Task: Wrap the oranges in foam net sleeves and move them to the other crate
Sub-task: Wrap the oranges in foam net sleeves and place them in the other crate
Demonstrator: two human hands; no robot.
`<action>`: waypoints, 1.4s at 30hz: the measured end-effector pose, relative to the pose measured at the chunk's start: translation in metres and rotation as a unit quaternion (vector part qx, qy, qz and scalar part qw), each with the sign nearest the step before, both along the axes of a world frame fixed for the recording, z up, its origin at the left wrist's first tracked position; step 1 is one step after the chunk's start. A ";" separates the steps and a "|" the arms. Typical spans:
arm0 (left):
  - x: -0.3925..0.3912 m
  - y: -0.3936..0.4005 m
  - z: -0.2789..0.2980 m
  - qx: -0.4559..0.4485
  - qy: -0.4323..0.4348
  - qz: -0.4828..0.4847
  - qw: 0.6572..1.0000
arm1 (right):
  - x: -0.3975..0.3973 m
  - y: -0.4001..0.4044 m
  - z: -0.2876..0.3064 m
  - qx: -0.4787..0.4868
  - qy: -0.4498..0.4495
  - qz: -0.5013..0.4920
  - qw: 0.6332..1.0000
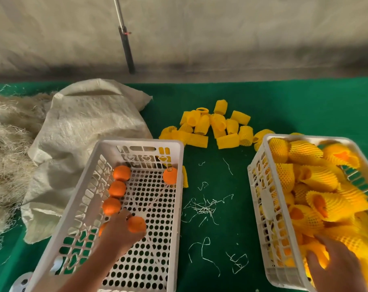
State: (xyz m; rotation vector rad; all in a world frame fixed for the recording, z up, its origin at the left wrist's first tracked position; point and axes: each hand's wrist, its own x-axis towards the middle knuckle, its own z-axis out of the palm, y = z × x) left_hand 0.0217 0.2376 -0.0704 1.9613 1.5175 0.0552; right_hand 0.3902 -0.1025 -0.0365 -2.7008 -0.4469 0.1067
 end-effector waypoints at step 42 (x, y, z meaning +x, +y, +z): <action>0.215 0.013 0.035 0.229 -0.026 -0.354 0.907 | 0.139 0.445 -0.106 -0.337 0.097 0.338 0.874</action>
